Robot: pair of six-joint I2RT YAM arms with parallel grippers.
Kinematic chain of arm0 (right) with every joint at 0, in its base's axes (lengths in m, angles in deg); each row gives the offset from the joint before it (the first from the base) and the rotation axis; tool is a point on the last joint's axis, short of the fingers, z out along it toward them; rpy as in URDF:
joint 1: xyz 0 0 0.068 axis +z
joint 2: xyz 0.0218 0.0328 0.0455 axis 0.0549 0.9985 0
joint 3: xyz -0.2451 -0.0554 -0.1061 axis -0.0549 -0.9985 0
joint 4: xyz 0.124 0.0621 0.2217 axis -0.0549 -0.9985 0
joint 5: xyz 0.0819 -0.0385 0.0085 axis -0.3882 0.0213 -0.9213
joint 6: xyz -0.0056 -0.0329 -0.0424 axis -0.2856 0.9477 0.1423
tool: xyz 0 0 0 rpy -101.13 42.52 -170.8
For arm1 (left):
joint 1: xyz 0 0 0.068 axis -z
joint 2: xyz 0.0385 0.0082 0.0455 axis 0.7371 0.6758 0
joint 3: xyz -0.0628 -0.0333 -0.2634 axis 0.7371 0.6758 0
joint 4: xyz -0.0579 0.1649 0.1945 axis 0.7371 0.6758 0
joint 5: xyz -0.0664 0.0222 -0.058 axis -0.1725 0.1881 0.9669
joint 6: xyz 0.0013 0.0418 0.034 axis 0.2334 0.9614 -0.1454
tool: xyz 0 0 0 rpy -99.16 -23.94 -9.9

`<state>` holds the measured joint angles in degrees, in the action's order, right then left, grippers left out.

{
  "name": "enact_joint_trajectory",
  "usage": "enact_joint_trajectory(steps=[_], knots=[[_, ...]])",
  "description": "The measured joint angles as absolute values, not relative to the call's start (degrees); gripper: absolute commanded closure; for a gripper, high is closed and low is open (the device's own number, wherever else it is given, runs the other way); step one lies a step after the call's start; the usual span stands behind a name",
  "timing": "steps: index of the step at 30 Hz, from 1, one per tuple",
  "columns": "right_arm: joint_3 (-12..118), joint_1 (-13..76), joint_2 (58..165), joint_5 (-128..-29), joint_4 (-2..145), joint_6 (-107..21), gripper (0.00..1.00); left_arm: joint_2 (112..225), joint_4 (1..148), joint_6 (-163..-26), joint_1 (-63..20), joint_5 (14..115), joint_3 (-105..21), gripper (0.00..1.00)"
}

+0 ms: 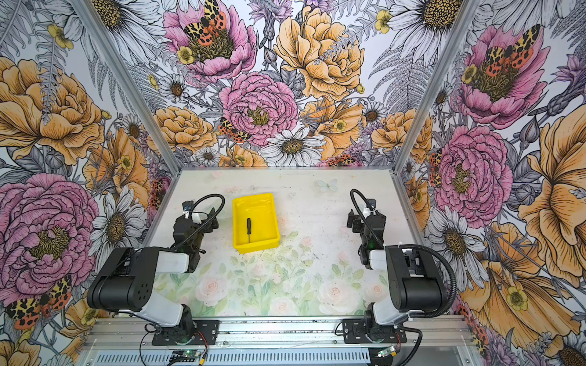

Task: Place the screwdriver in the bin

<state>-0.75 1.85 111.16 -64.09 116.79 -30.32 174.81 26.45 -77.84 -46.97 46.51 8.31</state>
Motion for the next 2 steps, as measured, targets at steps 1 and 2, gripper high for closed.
enact_joint_trajectory(steps=[1, 2], knots=[[-0.75, 1.85, 111.16, -64.09, 116.79, -30.32, 0.0, 174.81, 26.45, -77.84, -47.14, 46.62, 8.31, 0.01], [-0.75, 1.85, 111.16, -64.09, 116.79, -30.32, 0.01, 174.81, 26.45, -77.81, -47.19, 46.62, 8.31, 0.01]])
